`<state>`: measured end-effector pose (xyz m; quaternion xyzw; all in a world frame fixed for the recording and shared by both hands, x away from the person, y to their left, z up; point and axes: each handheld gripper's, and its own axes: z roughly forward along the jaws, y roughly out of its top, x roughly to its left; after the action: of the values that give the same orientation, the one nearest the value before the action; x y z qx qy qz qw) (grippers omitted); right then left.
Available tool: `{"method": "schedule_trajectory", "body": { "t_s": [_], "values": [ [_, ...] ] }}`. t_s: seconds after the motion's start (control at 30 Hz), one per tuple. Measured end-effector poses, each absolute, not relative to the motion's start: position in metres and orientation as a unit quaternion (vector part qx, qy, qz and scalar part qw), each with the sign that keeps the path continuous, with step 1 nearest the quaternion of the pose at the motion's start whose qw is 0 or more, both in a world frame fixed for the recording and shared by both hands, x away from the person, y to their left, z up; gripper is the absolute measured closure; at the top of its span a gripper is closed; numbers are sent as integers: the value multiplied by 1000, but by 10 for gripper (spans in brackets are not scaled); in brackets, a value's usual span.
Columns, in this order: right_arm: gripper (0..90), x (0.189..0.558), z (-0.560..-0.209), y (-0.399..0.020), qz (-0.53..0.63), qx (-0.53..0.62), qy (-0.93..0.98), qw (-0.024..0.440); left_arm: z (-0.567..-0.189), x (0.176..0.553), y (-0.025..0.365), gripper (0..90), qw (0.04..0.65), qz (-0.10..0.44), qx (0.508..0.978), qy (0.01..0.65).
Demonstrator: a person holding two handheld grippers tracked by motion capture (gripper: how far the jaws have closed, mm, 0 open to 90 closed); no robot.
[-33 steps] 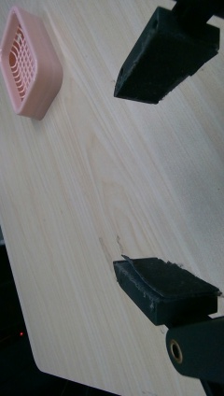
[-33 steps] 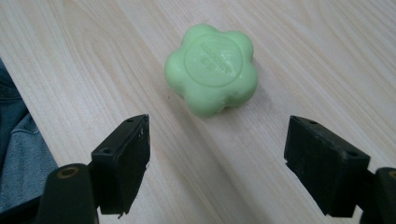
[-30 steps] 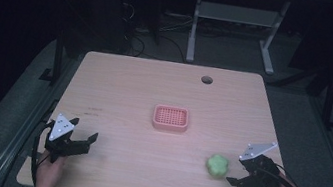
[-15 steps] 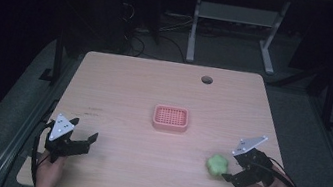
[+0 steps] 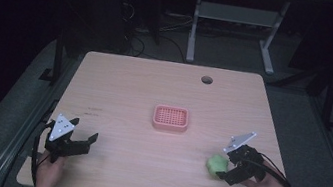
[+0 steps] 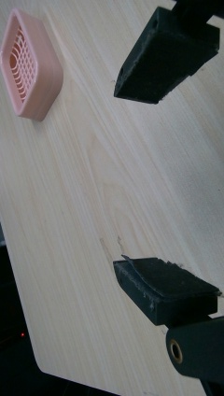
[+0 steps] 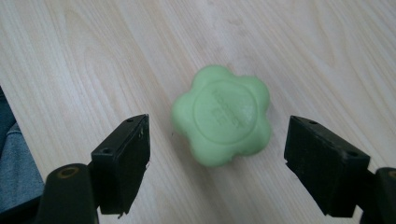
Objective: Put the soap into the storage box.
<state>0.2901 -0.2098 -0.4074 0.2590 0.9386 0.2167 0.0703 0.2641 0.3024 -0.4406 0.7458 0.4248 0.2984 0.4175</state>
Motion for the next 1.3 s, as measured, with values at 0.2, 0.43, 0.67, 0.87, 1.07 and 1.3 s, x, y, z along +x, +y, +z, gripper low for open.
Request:
{"method": "schedule_trajectory", "body": {
  "t_s": [0.2,0.43,0.67,0.87,1.07,1.3],
  "values": [
    [206,297,-412,-200,201,257,943,62,-440,264,302,143,416,299,748,423],
    [191,305,-419,-192,171,255,950,55,-441,264,302,143,415,298,749,422],
    [187,310,-427,-184,142,249,957,47,-441,264,301,143,416,297,749,423],
    [193,313,-430,-181,132,249,958,45,-441,264,300,143,416,296,749,421],
    [200,316,-436,-177,118,243,962,40,-441,264,300,143,415,295,750,421],
    [220,319,-440,-173,105,241,964,38,-441,264,300,143,415,295,751,421]
  ]
}}
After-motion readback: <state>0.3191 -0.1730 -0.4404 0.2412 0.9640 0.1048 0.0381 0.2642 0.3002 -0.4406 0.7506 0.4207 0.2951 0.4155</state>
